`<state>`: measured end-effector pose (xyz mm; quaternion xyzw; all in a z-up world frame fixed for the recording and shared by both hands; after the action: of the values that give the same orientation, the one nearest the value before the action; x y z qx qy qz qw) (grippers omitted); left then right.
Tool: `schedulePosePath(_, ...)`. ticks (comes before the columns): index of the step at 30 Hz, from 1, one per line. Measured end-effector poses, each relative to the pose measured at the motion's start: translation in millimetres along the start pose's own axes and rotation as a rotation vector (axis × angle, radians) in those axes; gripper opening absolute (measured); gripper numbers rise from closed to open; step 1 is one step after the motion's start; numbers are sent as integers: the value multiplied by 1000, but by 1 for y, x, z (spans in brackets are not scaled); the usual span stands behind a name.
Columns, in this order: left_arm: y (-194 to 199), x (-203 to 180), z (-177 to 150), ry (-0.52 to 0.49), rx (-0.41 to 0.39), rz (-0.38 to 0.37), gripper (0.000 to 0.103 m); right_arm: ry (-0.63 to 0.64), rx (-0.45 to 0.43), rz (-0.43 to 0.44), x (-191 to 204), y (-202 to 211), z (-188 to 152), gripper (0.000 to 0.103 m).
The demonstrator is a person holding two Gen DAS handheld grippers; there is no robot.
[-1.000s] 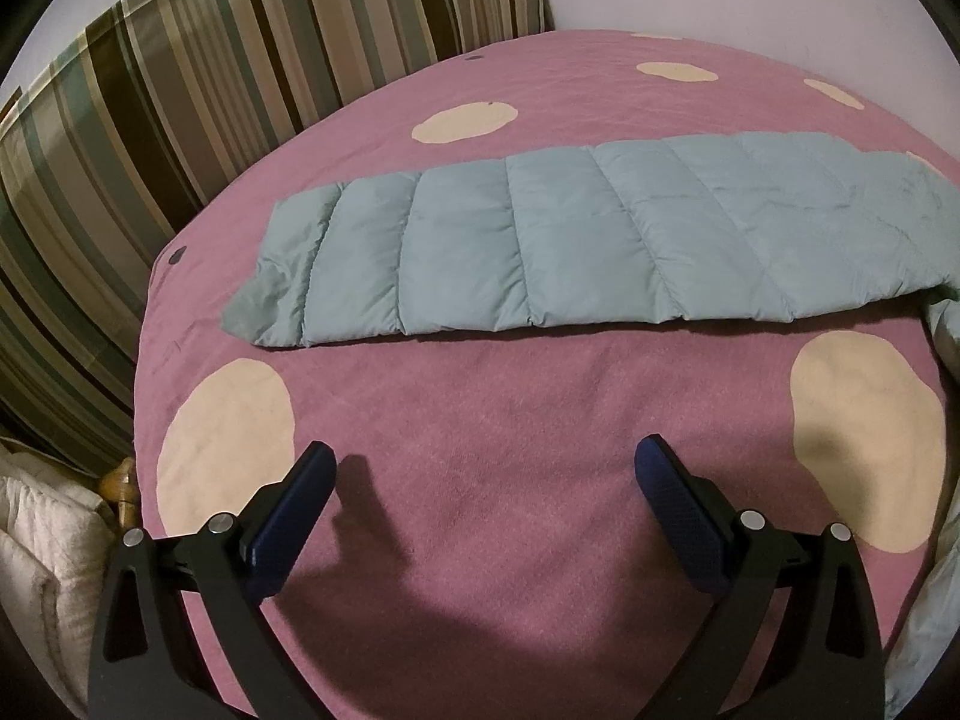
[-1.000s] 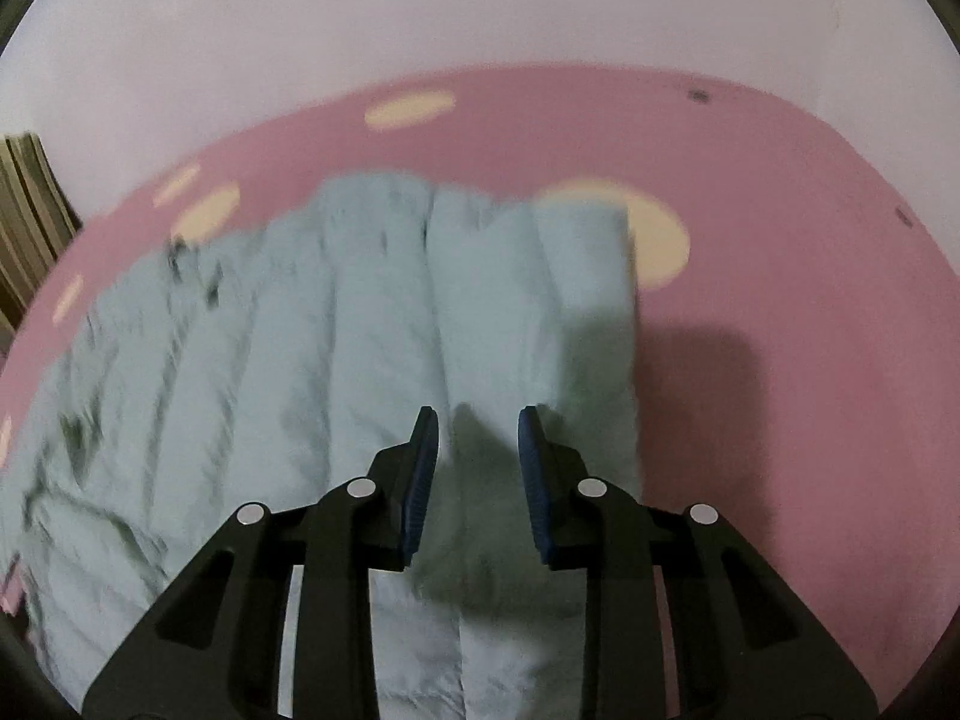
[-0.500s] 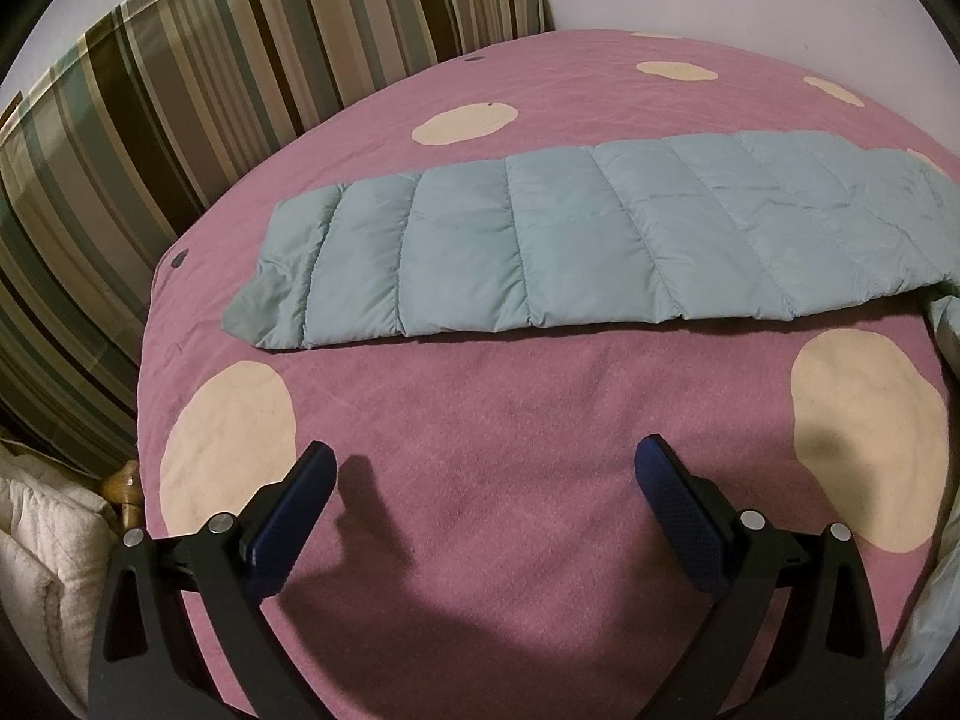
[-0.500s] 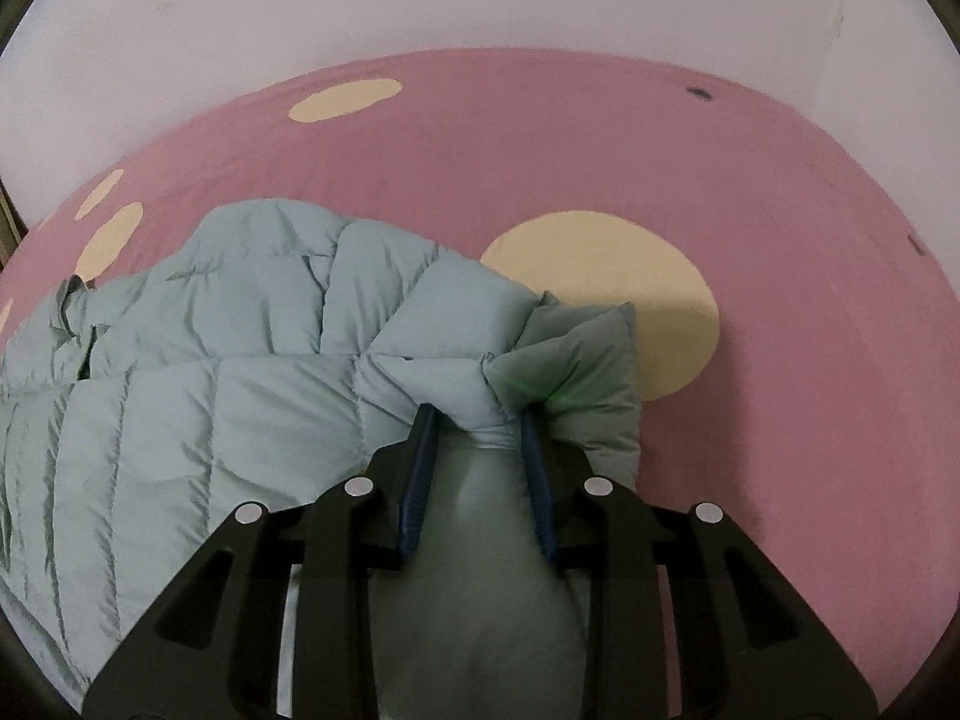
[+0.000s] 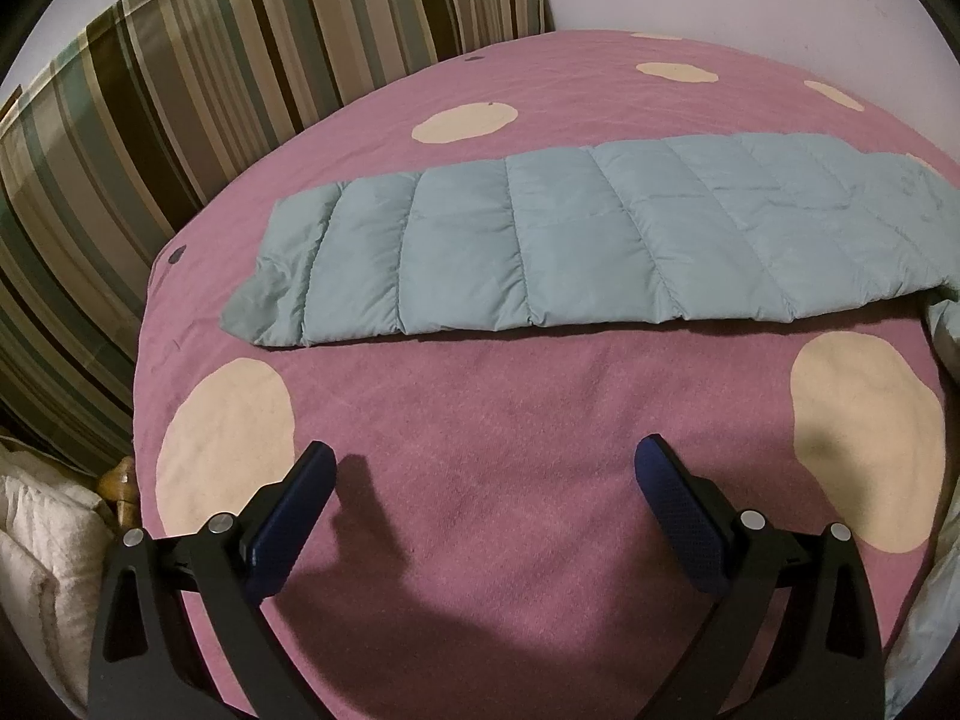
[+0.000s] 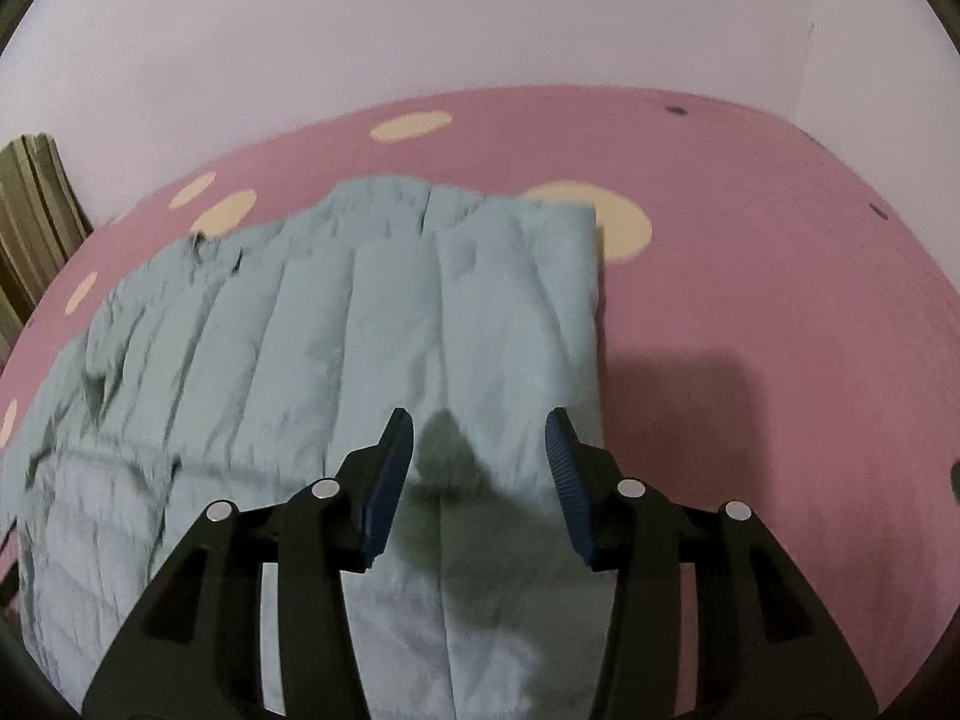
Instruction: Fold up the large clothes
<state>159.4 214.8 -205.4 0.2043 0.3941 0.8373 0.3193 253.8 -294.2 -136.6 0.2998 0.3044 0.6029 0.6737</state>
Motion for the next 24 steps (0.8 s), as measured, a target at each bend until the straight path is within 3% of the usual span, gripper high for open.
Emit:
schedulePosePath(4,1,0,-1,3,2,-3,99,-17,12,-8,5,-1,-5,46)
schedulePosePath(9,1,0,-1,2,2,-3,99,21,-38,-15,18,14,5,47)
schedulePosePath(16,2,0,-1,6,5,-7,99,42,47,-1,25,-26,-3,48)
schedulePosePath(24,3,0,-1,9,6,-9,99,52,56,-21,28,-41,-10,54)
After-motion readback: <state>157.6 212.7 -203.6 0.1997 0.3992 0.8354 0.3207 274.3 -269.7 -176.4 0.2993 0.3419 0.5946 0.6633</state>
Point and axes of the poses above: each gripper's, at about its wrist camera, not at the fingertips, and y roughly against the way its jaws point, x to its left, z to its top, the point moved 1 cm from there along -y, roughly the way its jaws point, and after that the axes turned 12 degrees about y, right-handed, at the moved point
